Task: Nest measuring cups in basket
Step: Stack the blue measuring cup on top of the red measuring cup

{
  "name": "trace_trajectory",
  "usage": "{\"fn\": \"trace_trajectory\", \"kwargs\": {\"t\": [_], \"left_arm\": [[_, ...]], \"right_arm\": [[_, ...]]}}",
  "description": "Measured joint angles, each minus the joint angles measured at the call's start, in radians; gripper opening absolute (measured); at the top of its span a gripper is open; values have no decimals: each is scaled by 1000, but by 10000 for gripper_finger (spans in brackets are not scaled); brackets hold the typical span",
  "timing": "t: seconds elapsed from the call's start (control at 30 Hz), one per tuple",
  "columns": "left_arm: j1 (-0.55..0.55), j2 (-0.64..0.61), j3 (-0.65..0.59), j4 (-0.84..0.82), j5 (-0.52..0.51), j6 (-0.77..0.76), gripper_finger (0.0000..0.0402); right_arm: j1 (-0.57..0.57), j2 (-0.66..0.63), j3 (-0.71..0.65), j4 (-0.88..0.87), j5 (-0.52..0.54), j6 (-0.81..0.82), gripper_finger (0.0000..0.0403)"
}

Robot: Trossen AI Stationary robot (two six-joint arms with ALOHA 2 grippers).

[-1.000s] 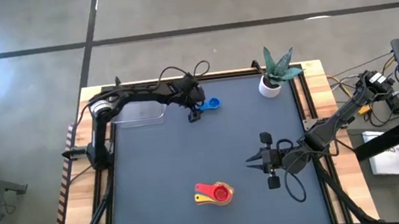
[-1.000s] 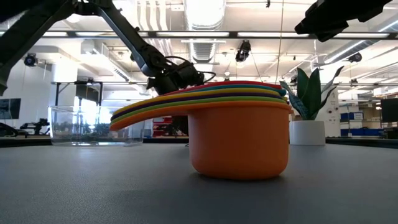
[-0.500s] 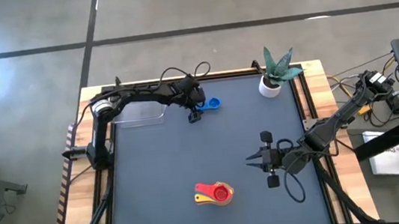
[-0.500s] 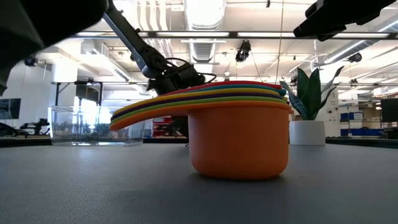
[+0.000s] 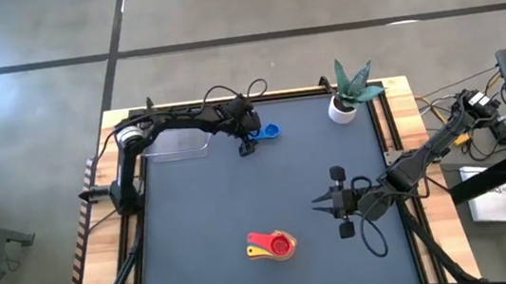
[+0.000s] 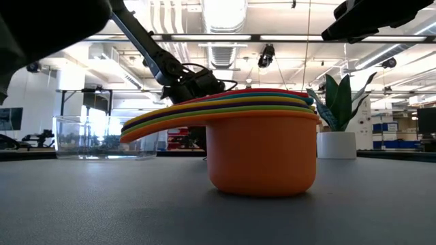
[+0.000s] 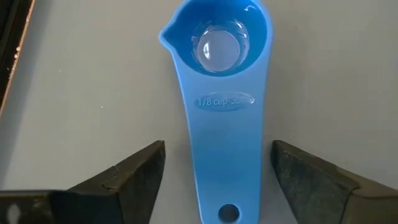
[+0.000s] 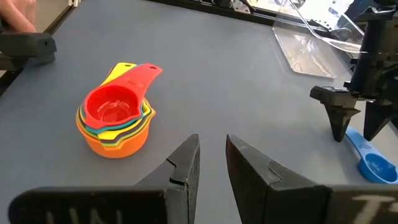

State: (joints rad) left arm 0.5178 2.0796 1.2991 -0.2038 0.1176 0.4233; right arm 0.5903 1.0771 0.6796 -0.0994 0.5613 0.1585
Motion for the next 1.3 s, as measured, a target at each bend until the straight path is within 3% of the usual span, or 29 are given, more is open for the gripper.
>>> {"fn": "trace_trajectory", "kwargs": {"t": [0.47, 0.7, 0.93, 1.3], "left_arm": [[-2, 3, 18, -9, -30, -64, 128], [2, 7, 58, -49, -52, -70, 127], [-14, -12, 161, -236, -44, -73, 127], [-127, -187, 138, -313, 1, -113, 127]], "right_arm": [[0, 0, 0, 0, 0, 6, 68], [0, 0, -1, 0, 0, 5, 68], [0, -1, -2, -4, 0, 5, 68], [1, -4, -6, -26, -9, 32, 68]]}}
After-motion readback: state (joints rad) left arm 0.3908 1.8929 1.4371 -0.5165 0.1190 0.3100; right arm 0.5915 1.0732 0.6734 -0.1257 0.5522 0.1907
